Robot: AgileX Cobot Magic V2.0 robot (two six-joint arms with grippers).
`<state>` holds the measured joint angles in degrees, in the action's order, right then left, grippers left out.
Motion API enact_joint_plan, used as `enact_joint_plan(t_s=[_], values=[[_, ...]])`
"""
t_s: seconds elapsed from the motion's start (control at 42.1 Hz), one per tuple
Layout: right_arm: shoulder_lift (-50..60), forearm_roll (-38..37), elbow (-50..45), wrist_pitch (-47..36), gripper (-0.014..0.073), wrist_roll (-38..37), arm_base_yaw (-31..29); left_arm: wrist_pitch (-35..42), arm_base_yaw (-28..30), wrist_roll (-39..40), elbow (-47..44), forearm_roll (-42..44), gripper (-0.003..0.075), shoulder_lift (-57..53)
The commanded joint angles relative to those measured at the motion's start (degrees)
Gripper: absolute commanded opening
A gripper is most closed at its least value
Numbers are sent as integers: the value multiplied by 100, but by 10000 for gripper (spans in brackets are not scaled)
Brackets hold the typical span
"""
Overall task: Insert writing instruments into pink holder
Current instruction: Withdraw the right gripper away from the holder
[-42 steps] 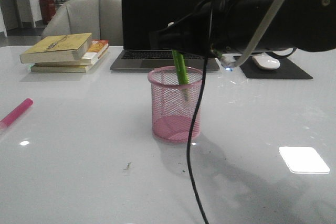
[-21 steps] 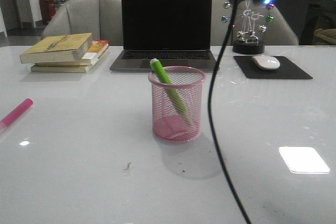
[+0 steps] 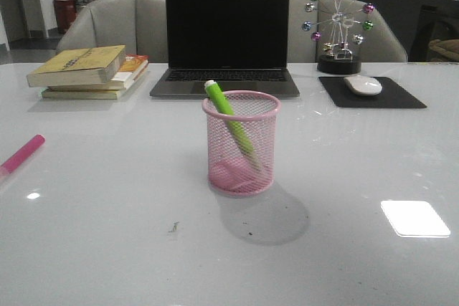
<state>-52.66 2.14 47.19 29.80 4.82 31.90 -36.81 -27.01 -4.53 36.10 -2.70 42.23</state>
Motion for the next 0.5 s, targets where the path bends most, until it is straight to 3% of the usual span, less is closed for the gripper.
enact_joint_plan(t_s=[0.0,0.238,0.475], values=[[226,-8,146,414,435,-113,-9,415,-36,-5,206,-57,328,2],[285,-52,146,1053,435,-482,-15,370,-36,73,206,-57,336,2],[285,-129,146,851,435,-570,-27,-5,342,549,351,79,488,137]])
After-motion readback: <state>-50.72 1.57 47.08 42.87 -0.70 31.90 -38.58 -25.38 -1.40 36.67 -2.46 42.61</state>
